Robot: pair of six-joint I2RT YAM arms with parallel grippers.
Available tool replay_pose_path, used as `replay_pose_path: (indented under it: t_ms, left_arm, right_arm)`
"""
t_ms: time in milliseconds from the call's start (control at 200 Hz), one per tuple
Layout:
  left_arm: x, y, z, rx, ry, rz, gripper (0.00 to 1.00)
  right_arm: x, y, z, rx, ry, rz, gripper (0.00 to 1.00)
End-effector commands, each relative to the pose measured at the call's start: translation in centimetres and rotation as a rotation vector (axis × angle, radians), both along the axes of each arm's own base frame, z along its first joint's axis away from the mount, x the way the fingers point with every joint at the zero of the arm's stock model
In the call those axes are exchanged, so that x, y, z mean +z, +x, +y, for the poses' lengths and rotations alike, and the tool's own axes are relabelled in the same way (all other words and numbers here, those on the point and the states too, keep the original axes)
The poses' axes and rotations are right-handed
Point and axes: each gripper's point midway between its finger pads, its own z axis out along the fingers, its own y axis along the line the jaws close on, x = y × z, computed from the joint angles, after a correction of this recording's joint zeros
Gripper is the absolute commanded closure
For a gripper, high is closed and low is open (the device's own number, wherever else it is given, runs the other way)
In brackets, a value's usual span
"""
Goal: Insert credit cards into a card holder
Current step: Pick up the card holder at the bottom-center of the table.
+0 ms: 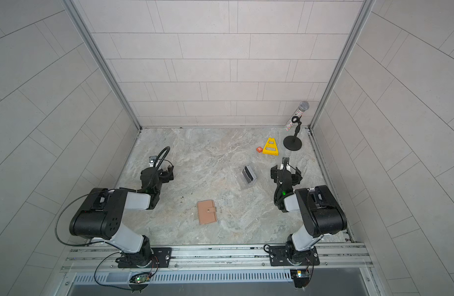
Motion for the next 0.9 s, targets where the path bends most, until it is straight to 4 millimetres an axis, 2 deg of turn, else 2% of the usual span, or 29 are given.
replay_pose_path:
  t_ms: [0,741,821,896]
  left_arm:
    - [0.8,0.7,-0.2,-0.021,0.004,-0.028,0.0]
    - [0.8,0.7,-0.1,-0.018,0.0,-0.029,0.0]
    - [1.0,0.4,0.3,0.009,0.002,-0.045,0.0]
    - [2.2,-0.4,1.5,0.082,-0.001,-0.09,0.0]
  right_arm:
    - [0.5,0.4,0.0,-0.007,-0.015,-0.015,0.0]
    - [0.4,0.3,0.0,-0.008,-0.014,-0.014,0.0]
    - [0.7,0.0,-0.3,-0.023,-0.015,-0.033,0.0]
    - [1.4,-0.5,-0.4,-0.03,-0.004,-0.047,0.0]
